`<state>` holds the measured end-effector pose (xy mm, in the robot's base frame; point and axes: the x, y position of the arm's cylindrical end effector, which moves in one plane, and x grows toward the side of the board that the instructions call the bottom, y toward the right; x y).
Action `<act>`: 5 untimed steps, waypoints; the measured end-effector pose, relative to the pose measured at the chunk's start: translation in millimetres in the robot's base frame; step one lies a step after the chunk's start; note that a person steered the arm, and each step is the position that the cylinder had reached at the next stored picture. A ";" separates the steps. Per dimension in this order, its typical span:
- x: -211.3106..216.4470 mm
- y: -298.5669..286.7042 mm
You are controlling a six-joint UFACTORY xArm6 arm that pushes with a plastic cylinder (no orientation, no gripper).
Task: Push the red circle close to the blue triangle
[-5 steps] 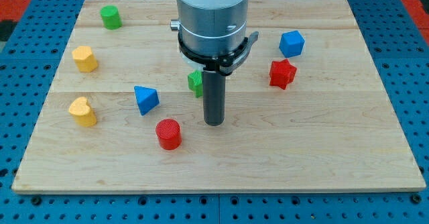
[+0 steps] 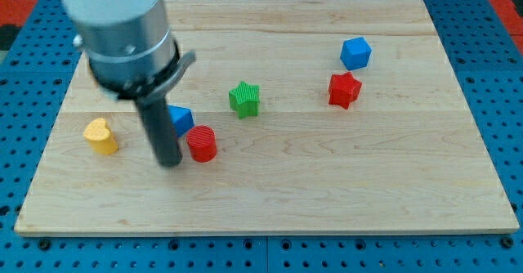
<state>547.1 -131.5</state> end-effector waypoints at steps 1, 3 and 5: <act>55.1 15.8; 5.8 45.0; -25.8 33.1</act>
